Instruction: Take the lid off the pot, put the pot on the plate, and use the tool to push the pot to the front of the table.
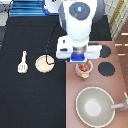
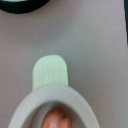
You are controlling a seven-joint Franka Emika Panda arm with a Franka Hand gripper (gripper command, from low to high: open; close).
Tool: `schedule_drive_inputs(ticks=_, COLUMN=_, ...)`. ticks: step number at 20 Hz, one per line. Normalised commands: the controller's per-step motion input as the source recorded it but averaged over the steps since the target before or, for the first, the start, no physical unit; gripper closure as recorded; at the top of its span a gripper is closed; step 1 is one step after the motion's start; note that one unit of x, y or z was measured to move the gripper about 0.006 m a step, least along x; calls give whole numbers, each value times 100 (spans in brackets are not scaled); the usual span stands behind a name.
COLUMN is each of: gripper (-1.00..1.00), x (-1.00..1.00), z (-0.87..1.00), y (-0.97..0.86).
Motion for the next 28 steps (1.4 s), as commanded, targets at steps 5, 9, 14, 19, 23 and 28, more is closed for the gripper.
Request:
schedule_drive_inputs(ticks=5, gripper=-100, x=-8, z=-50, y=-1)
schedule_drive_inputs(ticks=9, gripper=-100, x=-45, z=-57, y=-1)
schedule_drive_inputs(ticks=14, gripper=-100, x=-30, z=-48, y=-1)
schedule_drive_inputs(ticks=19, gripper=100, x=-8, z=-19, y=0)
schedule_drive_inputs(ticks=23, gripper=100, x=-4, z=-1, y=0)
schedule_drive_inputs(ticks=28, gripper=100, x=-8, z=0, y=0)
